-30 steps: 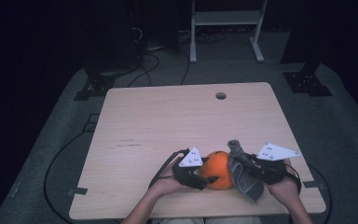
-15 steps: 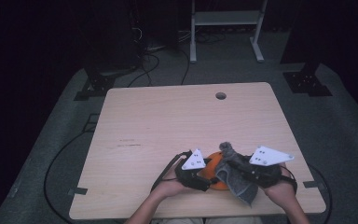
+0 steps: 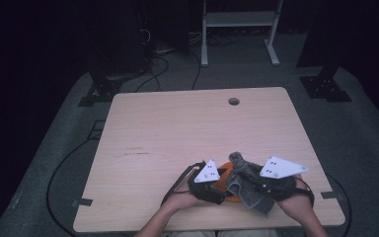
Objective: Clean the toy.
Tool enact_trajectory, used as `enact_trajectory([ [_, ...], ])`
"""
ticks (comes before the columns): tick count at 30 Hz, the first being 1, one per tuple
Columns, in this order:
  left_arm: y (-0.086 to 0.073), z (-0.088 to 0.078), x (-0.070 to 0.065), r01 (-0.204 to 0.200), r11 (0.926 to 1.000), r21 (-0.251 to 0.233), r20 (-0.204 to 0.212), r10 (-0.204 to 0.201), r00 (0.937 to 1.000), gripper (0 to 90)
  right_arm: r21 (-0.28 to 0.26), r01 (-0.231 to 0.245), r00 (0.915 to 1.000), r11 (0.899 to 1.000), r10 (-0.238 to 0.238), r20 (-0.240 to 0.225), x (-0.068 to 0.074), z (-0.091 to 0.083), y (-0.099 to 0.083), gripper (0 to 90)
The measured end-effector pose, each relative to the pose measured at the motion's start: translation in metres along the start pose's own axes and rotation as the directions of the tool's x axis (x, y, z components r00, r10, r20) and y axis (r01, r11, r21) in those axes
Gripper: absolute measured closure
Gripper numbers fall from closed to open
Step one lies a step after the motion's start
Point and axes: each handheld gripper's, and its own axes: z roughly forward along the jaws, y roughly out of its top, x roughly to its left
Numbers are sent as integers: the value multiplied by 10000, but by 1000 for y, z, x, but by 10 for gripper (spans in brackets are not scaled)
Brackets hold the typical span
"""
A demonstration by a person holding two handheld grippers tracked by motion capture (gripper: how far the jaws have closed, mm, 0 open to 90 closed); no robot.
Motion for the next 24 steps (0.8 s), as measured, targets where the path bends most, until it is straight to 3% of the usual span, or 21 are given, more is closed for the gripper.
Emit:
enact_trajectory([
  [1, -1, -1, 0, 32, 10000, 1, -8, -32, 10000, 302, 64, 52, 10000, 10000, -52, 60, 0, 4, -1, 731],
  [4, -1, -1, 1, 49, 10000, -51, 35, -49, 10000, 302, -94, -544, 9985, 9985, 545, 17, -13, 6, -9, 732],
  [12, -1, 1, 2, 43, 9999, -150, 112, -41, 9999, 293, 337, -1152, 9885, 9928, 1113, 1022, -39, -6, -31, 736],
  [15, -1, 1, 3, 87, 9998, -163, 90, -85, 9999, 292, -89, -1174, 9907, 9930, 1178, 688, -32, -13, -23, 736],
  [17, -1, 1, 3, 128, 9998, -169, 69, -127, 9999, 292, -539, -876, 9962, 9947, 875, -25, -20, -15, -12, 735],
  [19, -1, -1, 5, 205, 9997, -163, -21, -205, 9998, 293, -643, -669, 9972, 9957, 645, -392, -12, -12, -6, 734],
  [21, -2, -4, 9, 589, 9980, -224, -34, -589, 9983, 294, -450, -465, 9982, 9979, 447, -401, -9, -6, -7, 733],
  [24, -4, -5, 14, 925, 9951, -336, -13, -926, 9957, 299, -466, -878, 9956, 9950, 861, -371, -18, -1, -19, 734],
])
